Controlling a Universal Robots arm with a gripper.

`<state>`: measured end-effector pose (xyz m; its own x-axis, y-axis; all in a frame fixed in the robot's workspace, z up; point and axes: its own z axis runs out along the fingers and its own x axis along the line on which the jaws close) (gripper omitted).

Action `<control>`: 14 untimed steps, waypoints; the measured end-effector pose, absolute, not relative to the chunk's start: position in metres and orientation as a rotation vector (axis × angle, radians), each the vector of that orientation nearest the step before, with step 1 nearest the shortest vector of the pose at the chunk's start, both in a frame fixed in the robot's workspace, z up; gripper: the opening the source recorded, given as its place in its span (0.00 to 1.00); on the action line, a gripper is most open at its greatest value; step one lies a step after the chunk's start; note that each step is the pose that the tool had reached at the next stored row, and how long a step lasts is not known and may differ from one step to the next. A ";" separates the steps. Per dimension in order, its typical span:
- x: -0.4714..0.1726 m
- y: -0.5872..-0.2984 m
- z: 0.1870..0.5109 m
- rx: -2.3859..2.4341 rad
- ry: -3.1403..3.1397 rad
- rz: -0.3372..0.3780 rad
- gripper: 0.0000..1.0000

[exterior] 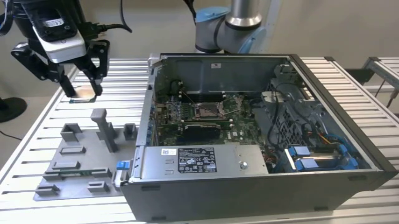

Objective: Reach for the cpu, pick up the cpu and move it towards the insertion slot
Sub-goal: 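Pick up the cpu and move it towards the insertion slot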

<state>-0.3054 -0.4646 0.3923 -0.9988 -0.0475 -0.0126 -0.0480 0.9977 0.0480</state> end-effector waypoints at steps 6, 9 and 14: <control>-0.285 -0.465 0.392 -0.075 3.128 0.076 0.00; -0.276 -0.465 0.392 -0.075 3.128 0.076 0.00; -0.258 -0.465 0.392 -0.075 3.128 0.076 0.00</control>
<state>-0.2583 -0.4646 0.3923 -0.9988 -0.0475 -0.0125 -0.0480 0.9977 0.0480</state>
